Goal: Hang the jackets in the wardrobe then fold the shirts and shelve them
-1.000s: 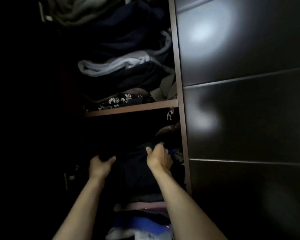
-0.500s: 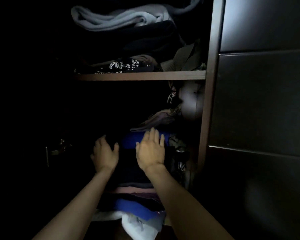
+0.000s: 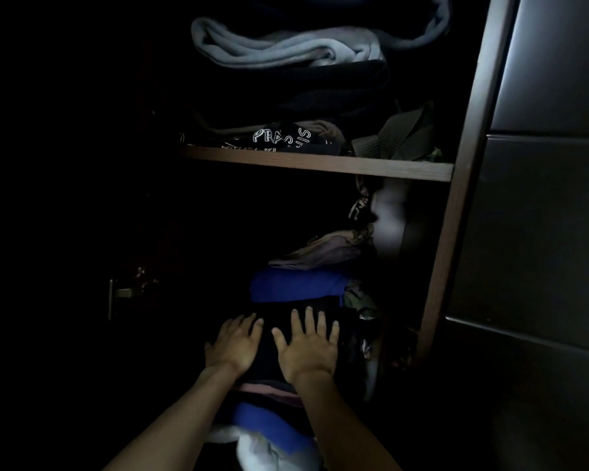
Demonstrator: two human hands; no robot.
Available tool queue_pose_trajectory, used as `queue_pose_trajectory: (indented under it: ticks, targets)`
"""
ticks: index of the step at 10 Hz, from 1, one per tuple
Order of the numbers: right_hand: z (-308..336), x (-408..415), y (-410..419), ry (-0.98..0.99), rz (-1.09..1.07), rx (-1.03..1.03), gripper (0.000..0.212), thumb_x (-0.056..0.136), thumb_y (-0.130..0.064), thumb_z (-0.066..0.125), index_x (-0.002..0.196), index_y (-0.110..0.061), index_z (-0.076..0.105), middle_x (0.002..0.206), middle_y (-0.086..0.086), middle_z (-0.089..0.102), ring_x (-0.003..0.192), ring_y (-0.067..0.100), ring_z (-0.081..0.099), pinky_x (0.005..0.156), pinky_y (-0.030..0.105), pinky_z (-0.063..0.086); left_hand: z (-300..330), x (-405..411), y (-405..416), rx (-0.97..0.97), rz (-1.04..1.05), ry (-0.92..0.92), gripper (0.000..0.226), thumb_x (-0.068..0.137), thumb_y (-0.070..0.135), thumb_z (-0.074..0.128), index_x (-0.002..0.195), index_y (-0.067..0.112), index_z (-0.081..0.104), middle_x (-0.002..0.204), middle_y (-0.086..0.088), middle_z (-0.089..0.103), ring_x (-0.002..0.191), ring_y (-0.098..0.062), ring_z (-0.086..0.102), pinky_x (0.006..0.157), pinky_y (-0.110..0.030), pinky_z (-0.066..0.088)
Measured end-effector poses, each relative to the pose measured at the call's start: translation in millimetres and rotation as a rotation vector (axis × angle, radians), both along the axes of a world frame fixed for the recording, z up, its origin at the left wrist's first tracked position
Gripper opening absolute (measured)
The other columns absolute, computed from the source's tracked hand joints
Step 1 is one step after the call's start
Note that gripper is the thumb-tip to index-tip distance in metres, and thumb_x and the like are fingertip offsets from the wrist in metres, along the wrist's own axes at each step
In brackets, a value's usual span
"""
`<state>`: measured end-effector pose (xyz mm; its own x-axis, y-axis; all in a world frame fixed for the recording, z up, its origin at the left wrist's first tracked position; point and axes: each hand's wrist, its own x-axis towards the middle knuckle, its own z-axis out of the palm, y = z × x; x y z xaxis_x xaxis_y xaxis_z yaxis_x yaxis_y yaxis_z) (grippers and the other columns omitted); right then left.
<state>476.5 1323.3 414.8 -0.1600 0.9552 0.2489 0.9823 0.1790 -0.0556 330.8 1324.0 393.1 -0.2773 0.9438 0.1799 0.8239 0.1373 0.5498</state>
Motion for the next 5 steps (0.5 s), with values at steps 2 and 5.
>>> queue_pose_trajectory:
  ticks: [2,5]
  targets:
    - [35,-3,-31,-0.01,0.05,-0.066,0.076,0.103,-0.064,0.009,0.163,-0.018,-0.001,0.171,0.008,-0.007,0.157,0.032,-0.007,0.125,0.053,-0.007,26,0,-30,0.03,-0.018,0.04,0.055,0.105,0.052,0.013,0.158,0.038,0.019,0.167,0.008,0.017,0.153,-0.019,0.017,0.121,-0.058,0.013]
    - [58,35,-143,0.362,0.363,0.077,0.064,0.105,-0.047,0.041,0.155,-0.009,0.028,0.157,0.013,0.039,0.143,0.031,0.038,0.115,0.041,0.035,41,36,-119,0.339,-0.035,-0.195,0.048,0.108,0.041,0.025,0.155,0.036,0.03,0.163,0.004,0.031,0.146,-0.025,0.035,0.115,-0.051,0.031]
